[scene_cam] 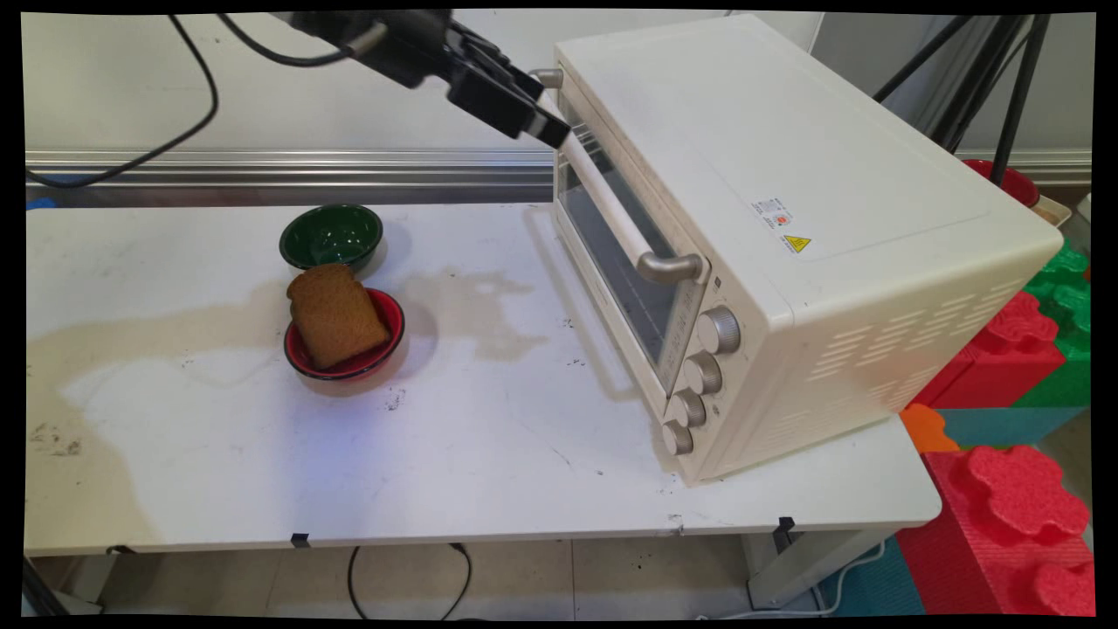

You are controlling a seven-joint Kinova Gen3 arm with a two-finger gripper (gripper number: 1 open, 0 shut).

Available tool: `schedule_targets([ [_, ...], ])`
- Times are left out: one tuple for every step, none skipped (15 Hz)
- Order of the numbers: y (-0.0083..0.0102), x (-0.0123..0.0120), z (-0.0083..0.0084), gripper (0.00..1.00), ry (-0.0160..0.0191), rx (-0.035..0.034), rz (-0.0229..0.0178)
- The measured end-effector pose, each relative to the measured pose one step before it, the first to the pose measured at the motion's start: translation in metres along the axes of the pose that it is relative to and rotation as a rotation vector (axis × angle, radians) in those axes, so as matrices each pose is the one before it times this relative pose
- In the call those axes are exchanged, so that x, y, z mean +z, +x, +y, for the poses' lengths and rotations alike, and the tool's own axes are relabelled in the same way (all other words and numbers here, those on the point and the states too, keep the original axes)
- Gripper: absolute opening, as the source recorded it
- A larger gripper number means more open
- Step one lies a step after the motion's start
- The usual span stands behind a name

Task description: Open the oven

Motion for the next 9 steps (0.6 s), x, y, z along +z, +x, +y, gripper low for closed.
schedule_targets([
  [0.00121, 0.00724, 0.00017, 1.0, -0.00016, -0.00103, -0.00346],
  [0.00108, 0.00644, 0.00017, 0.0, 0.0006, -0.00098, -0.00273],
  [0.00085, 0.005, 0.00012, 0.0, 0.00089, -0.00069, -0.002],
  [0.00098, 0.00508, -0.0001, 0.0, 0.00271, -0.00043, -0.00186],
  [0.00081, 0.00424, -0.00006, 0.0, 0.00227, 0.00037, -0.00199],
  [0.00096, 0.00466, -0.00037, 0.0, 0.0036, 0.00083, -0.00287],
  [0.00079, 0.00438, -0.00052, 0.0, 0.00466, 0.00079, -0.00328],
  [0.00076, 0.00382, -0.00052, 0.0, 0.00442, 0.0008, -0.00263],
  [0.00113, 0.00552, -0.00094, 0.0, 0.00698, 0.00148, -0.00334],
])
